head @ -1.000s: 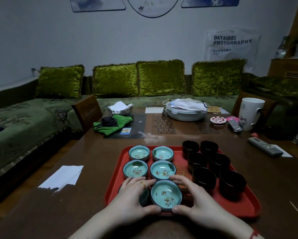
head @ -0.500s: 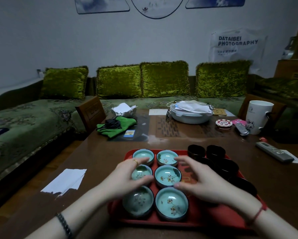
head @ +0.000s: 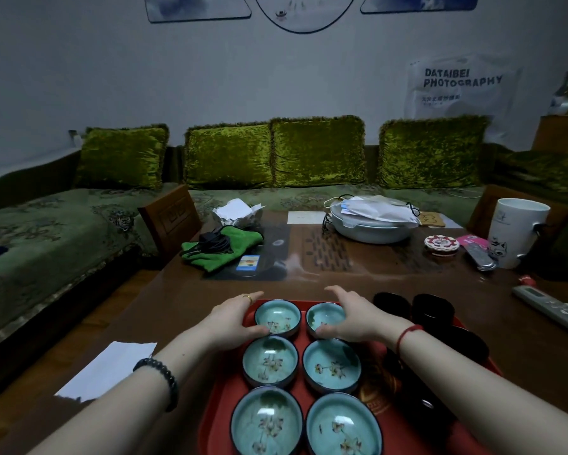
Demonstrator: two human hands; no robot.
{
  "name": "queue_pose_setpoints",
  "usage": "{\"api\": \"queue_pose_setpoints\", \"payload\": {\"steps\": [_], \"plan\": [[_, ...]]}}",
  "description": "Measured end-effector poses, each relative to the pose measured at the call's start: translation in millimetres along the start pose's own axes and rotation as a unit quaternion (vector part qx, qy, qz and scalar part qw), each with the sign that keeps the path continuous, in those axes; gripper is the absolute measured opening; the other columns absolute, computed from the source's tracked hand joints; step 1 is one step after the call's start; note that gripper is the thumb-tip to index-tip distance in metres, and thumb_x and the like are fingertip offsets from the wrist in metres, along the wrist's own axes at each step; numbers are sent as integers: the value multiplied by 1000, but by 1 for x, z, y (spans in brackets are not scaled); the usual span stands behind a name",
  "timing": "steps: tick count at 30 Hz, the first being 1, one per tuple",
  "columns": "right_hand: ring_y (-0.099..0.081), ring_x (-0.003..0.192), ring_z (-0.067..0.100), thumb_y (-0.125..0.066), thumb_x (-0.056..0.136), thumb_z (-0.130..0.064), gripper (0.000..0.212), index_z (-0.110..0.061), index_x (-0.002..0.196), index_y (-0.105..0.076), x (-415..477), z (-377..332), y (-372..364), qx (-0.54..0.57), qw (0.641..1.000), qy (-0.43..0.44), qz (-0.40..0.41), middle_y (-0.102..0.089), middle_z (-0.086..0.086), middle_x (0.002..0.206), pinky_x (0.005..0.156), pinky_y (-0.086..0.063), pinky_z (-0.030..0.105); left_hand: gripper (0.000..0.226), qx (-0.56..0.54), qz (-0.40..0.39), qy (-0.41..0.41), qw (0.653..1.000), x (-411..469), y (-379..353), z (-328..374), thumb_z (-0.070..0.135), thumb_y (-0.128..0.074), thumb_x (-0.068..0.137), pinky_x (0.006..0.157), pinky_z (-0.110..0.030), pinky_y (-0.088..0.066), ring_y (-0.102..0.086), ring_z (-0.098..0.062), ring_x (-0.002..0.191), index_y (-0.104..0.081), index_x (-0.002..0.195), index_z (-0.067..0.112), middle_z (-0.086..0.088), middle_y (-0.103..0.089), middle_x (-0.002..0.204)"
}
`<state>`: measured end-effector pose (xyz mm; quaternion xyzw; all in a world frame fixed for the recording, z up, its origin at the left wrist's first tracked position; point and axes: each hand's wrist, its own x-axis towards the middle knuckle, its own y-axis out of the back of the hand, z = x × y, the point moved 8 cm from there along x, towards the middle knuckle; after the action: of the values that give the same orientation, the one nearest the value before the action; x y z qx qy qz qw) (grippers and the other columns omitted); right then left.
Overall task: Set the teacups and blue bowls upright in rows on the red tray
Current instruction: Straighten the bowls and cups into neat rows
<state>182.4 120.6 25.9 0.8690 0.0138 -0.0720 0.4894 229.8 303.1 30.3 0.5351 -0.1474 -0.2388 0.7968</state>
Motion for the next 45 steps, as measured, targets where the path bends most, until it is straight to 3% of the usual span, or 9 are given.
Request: {"api": "queue_pose_setpoints", "payload": {"steps": [9, 32, 37, 45], "plan": [[-35, 129, 25, -70, 70, -41, 79, -25, 136, -29, 18, 0, -7, -1, 1000, 12, -1, -37, 8, 140, 100, -34, 32, 67, -48, -1, -25, 999, 12, -11, -9, 41, -59, 83, 112, -29, -27, -32, -14, 135, -28, 140, 21, 2, -36, 147], [-38, 129, 25, -71, 69, -46, 87, -29, 138, -21, 14, -2, -3, 36, 998, 47, 31, -35, 9, 142, 99, -34, 30, 73, -58, 26, -22, 998, 8, -2, -10, 46, -56, 83, 114, -33, -26, -30, -14, 136, -23, 142, 20, 0, -32, 150], [-38, 128, 20, -73, 67, -46, 86, -33, 136, -23, -18, -8, 16, 30, 993, 94, 57, -38, 5, 139, 100, -31, 27, 72, -93, 47, -50, 993, -24, 8, -6, 44, -61, 80, 110, -24, -27, -30, -6, 134, -25, 141, 27, 6, -33, 148], [-36, 119, 8, -72, 64, -50, 92, -39, 136, -17, -73, -3, -8, 4, 995, 98, -9, -37, -3, 138, 99, -30, 20, 79, -65, -19, -65, 996, -68, -14, 1, 52, -63, 75, 113, -23, -22, -26, -3, 135, -21, 140, 34, 12, -30, 148]]}}
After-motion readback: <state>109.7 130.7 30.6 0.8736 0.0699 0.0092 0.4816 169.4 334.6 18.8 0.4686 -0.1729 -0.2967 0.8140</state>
